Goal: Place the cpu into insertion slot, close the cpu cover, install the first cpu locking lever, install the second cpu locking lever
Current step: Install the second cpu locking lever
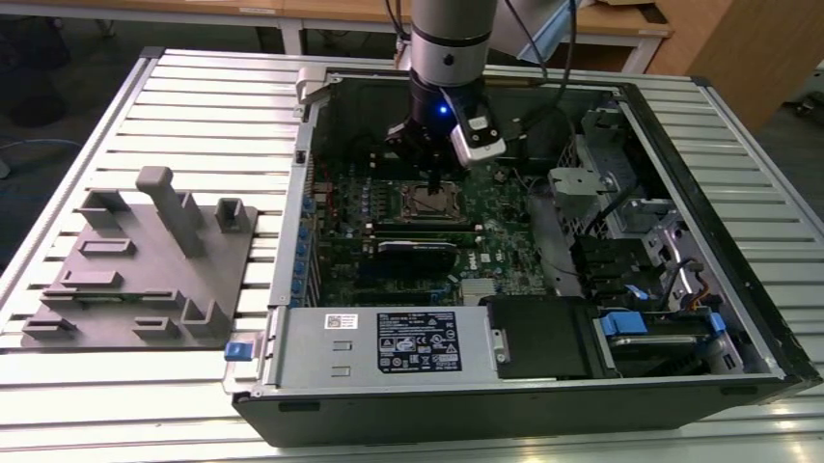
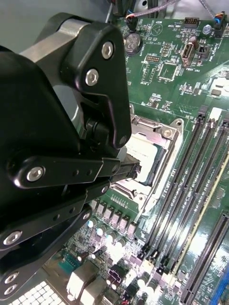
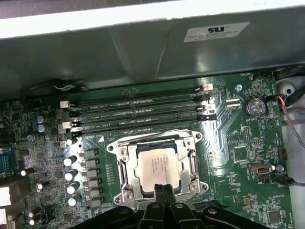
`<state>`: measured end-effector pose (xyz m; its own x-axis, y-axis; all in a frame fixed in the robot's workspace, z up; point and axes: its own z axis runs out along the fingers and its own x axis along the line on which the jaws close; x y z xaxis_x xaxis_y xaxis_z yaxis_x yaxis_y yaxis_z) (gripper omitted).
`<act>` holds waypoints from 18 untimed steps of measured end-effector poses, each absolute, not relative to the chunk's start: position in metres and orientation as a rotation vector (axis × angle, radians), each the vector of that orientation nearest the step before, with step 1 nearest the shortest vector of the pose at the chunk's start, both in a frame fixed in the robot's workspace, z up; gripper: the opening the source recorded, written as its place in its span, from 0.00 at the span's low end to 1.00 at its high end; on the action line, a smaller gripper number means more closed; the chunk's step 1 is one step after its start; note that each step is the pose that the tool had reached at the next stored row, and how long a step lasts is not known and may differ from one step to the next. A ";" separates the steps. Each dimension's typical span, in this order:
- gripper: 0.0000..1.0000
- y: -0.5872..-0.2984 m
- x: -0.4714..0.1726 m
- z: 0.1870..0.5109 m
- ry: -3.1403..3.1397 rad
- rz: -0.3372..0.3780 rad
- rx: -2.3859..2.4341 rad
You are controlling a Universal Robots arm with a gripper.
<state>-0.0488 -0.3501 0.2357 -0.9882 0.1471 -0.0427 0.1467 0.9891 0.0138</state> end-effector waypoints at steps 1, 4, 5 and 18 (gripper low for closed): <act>0.11 -0.351 -0.049 0.236 3.090 0.016 0.228; 0.11 -0.353 -0.048 0.236 3.090 0.016 0.228; 0.11 -0.353 -0.048 0.236 3.090 0.016 0.228; 0.11 -0.365 -0.048 0.236 3.090 0.016 0.228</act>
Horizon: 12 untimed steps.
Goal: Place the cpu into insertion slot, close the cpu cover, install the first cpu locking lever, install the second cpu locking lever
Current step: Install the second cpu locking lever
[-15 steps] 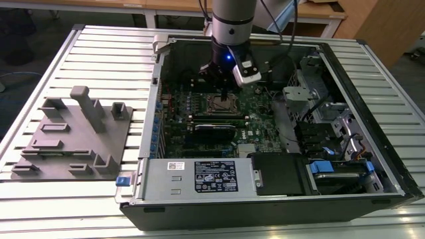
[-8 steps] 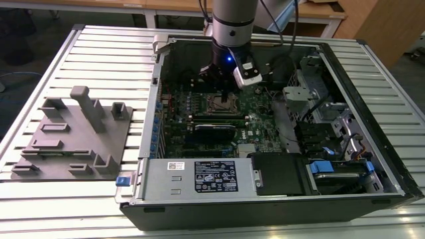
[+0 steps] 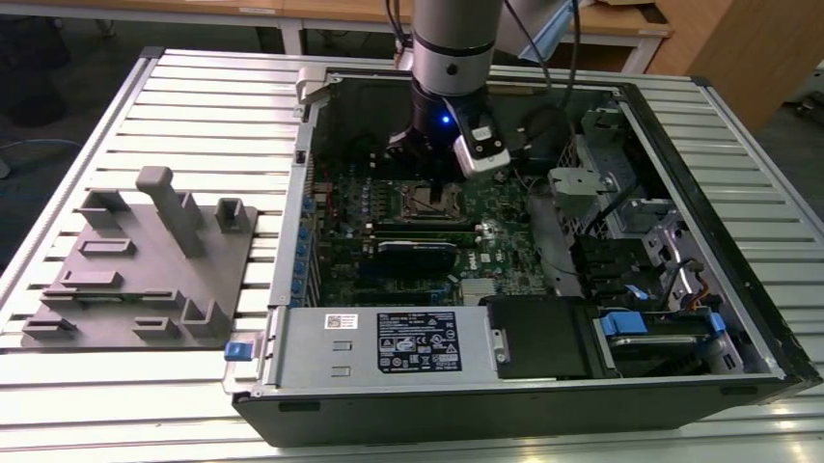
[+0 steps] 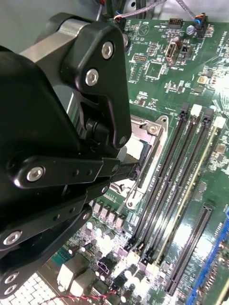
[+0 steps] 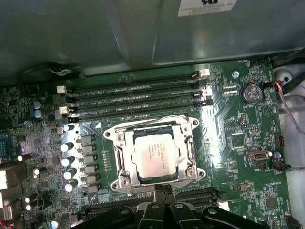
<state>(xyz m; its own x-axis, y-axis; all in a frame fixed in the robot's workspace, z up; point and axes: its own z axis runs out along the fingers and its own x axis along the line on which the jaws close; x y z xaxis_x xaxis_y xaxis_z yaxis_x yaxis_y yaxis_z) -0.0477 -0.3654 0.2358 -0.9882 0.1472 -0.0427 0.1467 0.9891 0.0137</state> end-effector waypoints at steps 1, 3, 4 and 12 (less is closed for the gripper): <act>0.11 -0.366 -0.048 0.236 3.090 0.016 0.228; 0.11 -0.368 -0.048 0.236 3.090 0.016 0.228; 0.11 -0.370 -0.048 0.236 3.089 0.016 0.228; 0.11 -0.374 -0.049 0.236 3.090 0.016 0.225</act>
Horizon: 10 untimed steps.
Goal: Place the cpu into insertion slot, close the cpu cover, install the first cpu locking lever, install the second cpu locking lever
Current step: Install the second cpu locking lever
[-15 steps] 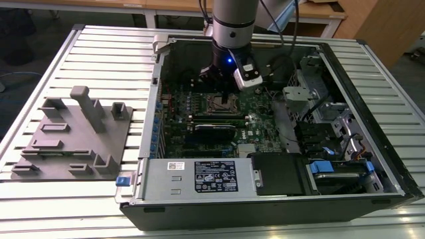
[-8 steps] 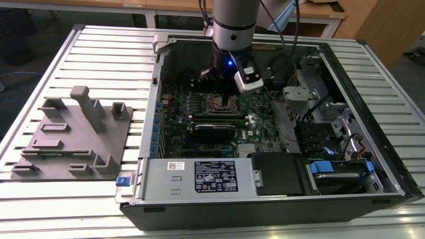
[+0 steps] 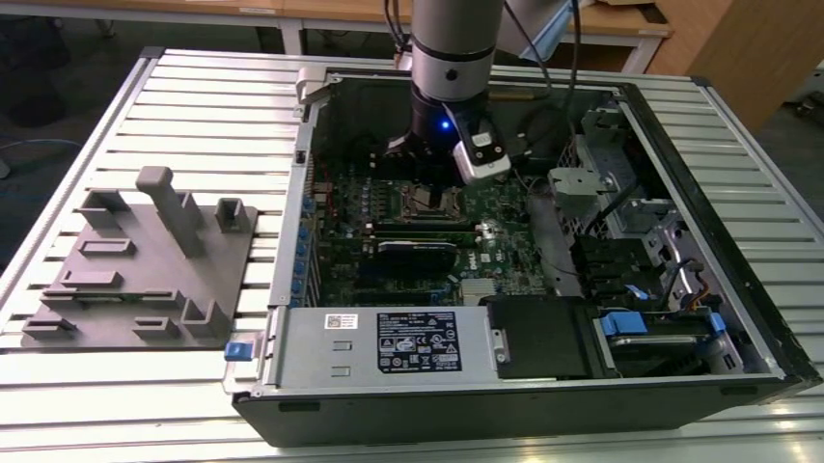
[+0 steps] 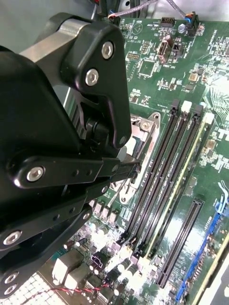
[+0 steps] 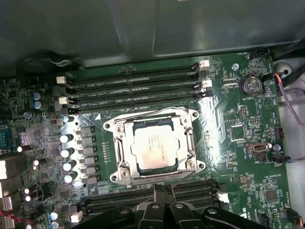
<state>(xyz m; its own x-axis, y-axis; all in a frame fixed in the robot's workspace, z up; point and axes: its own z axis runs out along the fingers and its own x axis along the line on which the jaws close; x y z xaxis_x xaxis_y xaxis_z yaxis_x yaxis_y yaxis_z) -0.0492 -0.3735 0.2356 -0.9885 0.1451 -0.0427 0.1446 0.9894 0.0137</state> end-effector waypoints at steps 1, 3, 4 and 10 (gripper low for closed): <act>0.11 -0.374 -0.050 0.235 3.090 0.016 0.225; 0.11 -0.374 -0.052 0.235 3.090 0.016 0.224; 0.11 -0.375 -0.052 0.235 3.090 0.016 0.222; 0.11 -0.376 -0.059 0.235 3.090 0.016 0.220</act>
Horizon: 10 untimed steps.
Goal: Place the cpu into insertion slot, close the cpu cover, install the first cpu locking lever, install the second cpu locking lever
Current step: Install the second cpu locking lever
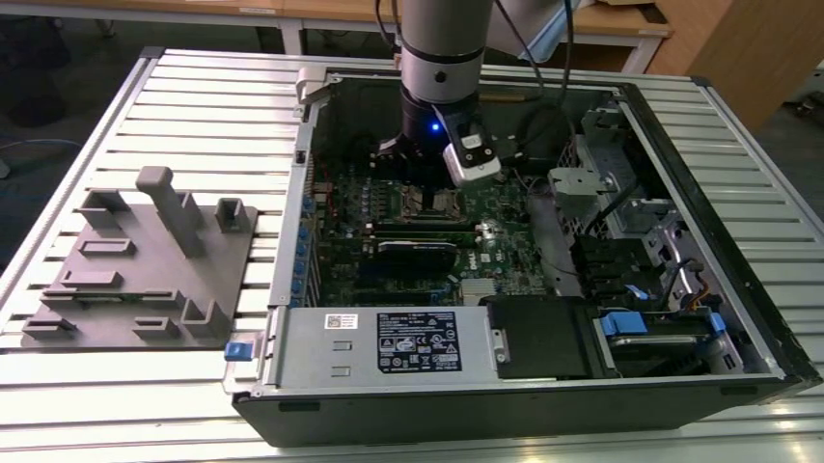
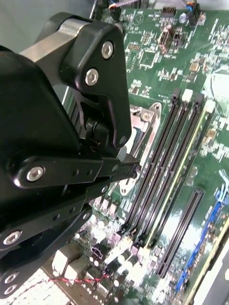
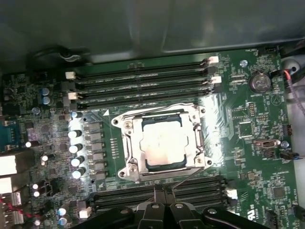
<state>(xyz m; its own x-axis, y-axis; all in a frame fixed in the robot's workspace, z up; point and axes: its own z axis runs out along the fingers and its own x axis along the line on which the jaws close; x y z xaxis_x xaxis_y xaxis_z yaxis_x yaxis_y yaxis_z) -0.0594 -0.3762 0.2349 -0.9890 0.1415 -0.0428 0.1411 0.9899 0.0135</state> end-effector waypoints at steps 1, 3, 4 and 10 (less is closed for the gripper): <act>0.11 -0.376 -0.061 0.235 3.090 0.016 0.219; 0.11 -0.376 -0.061 0.235 3.090 0.016 0.219; 0.11 -0.376 -0.061 0.235 3.090 0.015 0.219; 0.11 -0.376 -0.061 0.234 3.121 0.011 0.221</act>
<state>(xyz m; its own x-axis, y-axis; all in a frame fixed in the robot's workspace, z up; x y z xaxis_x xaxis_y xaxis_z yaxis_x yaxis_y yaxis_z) -0.0613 -0.3763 0.2342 -0.9899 0.1412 -0.0118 0.1411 0.9900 0.0080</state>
